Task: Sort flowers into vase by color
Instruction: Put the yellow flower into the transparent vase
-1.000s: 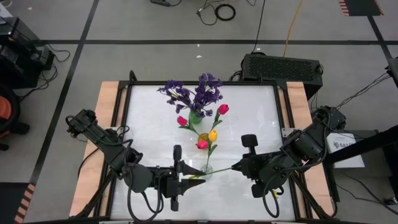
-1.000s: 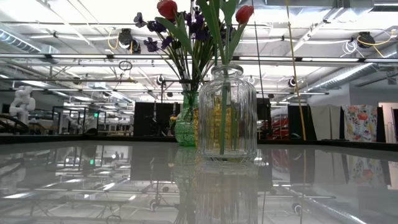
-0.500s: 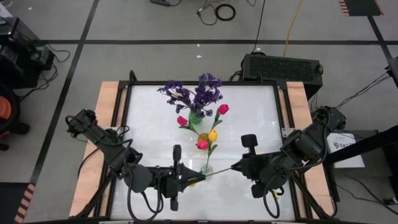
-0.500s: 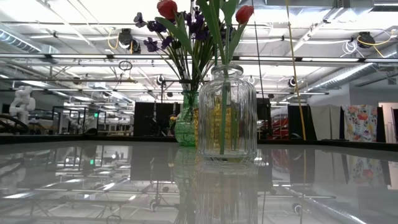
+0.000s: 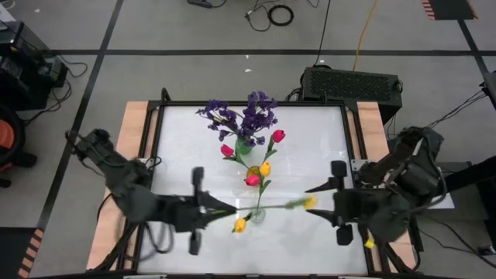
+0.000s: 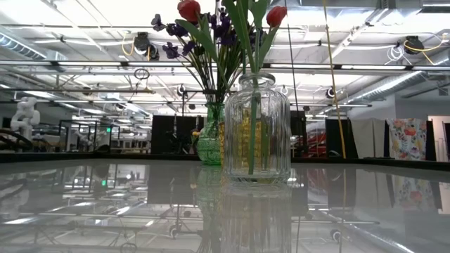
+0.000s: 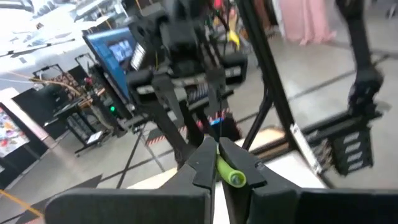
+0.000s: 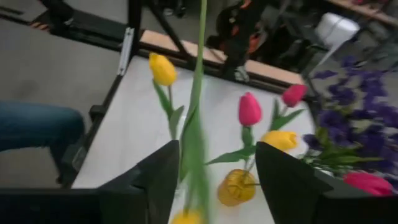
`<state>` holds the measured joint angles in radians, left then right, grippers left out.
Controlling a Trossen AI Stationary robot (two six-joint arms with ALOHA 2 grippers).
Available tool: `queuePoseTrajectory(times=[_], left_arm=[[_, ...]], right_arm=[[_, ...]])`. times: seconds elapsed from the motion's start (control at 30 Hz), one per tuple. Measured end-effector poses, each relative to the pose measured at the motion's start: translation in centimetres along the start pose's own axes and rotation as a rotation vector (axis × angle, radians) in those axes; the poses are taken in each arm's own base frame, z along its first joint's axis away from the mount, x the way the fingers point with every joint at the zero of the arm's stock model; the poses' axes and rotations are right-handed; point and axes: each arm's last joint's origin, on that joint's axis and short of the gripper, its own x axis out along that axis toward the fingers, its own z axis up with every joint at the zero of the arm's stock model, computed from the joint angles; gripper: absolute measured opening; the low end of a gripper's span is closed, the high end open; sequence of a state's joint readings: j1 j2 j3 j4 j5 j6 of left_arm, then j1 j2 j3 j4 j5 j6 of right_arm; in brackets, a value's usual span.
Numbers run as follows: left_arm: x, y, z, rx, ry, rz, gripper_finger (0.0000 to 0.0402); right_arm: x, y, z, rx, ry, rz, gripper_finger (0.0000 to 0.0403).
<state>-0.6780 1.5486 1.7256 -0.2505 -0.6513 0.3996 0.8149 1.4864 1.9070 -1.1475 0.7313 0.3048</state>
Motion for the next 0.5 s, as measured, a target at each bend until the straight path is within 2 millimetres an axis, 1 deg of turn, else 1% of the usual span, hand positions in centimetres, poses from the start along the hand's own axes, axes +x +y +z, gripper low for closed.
queuePoseTrajectory(times=[0.1,0.17,0.33,0.5], left_arm=[[-1.9,1.3,1.2,-0.046,-0.061,0.008,0.0019],[-2.9,2.3,1.9,-0.075,-0.1,0.019,0.0019],[-5.0,4.3,2.8,-0.115,-0.166,0.012,0.0008],[-6.1,5.6,3.8,-0.125,-0.28,0.001,0.0007]], right_arm=[[-0.8,0.3,-0.7,0.004,-0.021,-0.051,0.0212],[-0.9,0.6,-1.5,0.005,-0.024,-0.079,0.0214],[0.1,1.3,-4.6,0.025,-0.001,-0.163,0.0214],[1.8,1.6,-8.0,0.101,-0.02,-0.192,0.0214]])
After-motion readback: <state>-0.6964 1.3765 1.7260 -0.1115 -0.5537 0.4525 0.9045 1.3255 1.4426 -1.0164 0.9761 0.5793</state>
